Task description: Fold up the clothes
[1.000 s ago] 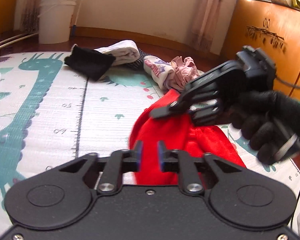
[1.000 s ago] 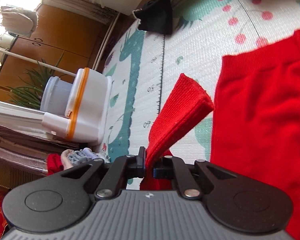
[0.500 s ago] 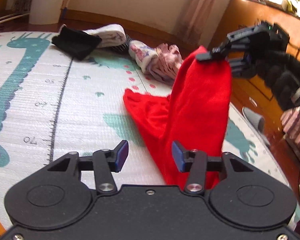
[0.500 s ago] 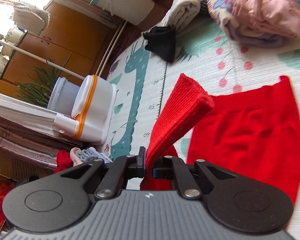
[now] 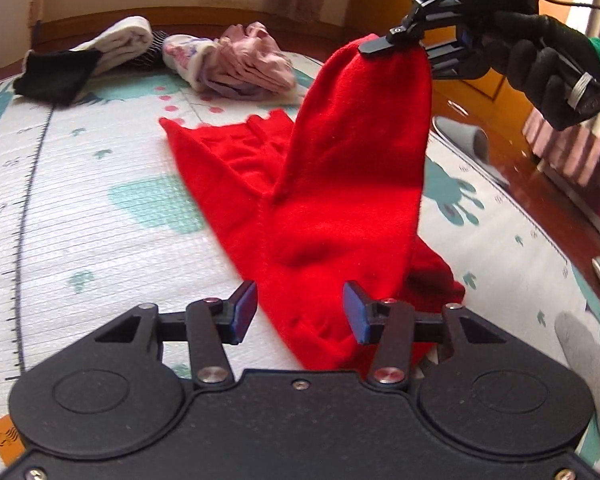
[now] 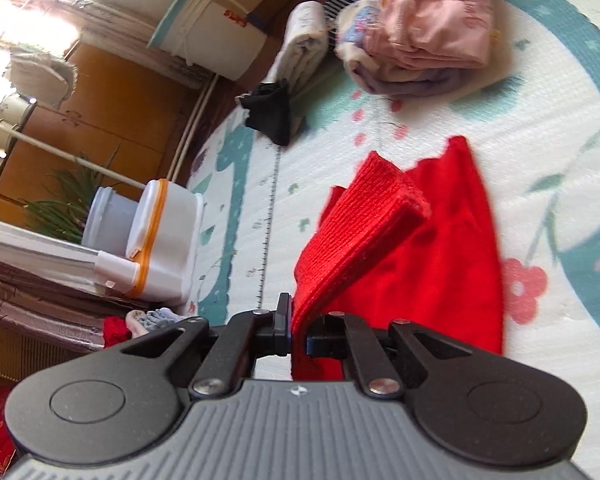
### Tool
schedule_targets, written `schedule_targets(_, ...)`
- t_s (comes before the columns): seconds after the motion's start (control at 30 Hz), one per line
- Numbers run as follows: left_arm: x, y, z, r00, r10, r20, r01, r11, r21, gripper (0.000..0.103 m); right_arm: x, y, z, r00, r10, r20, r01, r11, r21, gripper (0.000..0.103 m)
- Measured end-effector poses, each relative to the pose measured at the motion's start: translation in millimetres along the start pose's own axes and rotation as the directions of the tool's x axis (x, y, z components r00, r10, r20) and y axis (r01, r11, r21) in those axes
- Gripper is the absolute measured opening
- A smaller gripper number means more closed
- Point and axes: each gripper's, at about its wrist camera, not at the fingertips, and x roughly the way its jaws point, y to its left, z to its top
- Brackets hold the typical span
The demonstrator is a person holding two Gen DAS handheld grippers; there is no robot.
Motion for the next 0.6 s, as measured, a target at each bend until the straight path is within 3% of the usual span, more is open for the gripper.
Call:
schedule_targets(0.27,10,-14,-15,0.996,-0.053,-0.069,0.06,0.993,0.105,0.045,0,-56,-6,0.992,-0.122,0.005,0.122,0.991,0.053,0.009)
schedule_targets(0.6,19,-27,-19,0.993,-0.073,-0.091,0.089,0.98,0.18,0.045,6,-71,-2,0.982,-0.189,0.001,0.188,0.98,0.068,0.009)
